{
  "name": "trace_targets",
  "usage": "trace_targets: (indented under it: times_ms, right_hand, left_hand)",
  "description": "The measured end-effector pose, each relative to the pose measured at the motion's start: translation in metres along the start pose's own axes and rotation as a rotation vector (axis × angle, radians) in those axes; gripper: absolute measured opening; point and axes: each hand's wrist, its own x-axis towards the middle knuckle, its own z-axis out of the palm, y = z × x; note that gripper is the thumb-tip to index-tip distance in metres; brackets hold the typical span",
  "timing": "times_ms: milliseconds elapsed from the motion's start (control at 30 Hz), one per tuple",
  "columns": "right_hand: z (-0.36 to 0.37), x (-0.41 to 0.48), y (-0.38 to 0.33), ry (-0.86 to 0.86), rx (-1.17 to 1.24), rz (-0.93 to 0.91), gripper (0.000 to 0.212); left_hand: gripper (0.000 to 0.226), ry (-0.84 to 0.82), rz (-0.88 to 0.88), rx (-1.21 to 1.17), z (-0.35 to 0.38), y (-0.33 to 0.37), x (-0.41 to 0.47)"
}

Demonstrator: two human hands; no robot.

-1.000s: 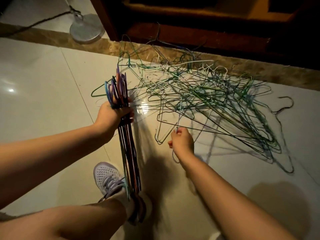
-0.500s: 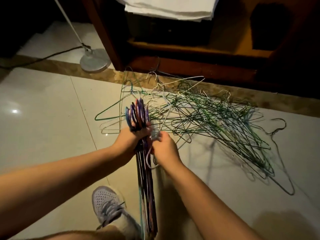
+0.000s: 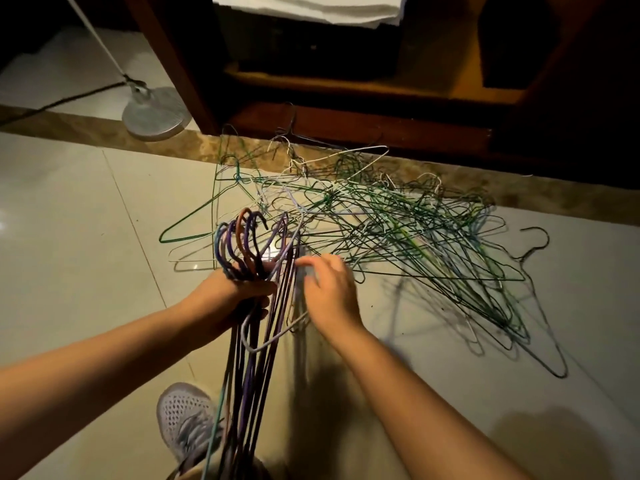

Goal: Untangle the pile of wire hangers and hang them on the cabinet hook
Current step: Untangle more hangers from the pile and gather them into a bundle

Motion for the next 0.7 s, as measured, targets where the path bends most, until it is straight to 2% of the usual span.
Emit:
trace_targets:
  times_ms: [67, 167, 233, 400, 500, 567, 700]
  right_hand:
    - [-0.006, 0.013, 0.022, 0.075, -0.109, 0.073, 0.038]
    - [-0.02, 0.033, 0.045, 0.044, -0.196, 0.156, 0.061]
    - [-0.031, 0.051, 0.06, 0.054, -0.273, 0.154, 0.066]
    - [-0.064, 0.082, 0.083, -0.032, -0.424, 0.179, 0.051]
    - [-0.08, 0.091, 0.088, -0.059, -0.545, 0.205, 0.045]
    - [-0.085, 0.094, 0.093, -0.067, -0.616, 0.234, 0.044]
    - [-0.089, 0.097, 0.102, 0.05, -0.658, 0.257, 0.031]
  left_hand:
    - [0.026, -0.018, -0.039, -0.017, -0.004, 0.002, 0.001]
    - [0.031, -0.026, -0.052, -0.117, -0.013, 0.004, 0.004]
    - [0.024, -0.023, -0.055, -0.154, -0.017, 0.005, 0.004]
    - [0.022, 0.001, -0.019, -0.201, -0.032, 0.014, 0.005]
    - [0.033, -0.002, -0.007, -0.236, -0.045, 0.026, 0.005]
    - [0.049, -0.008, 0.015, -0.247, -0.056, 0.032, 0.008]
    - [0.07, 0.034, -0.05, -0.147, -0.098, 0.031, 0.021]
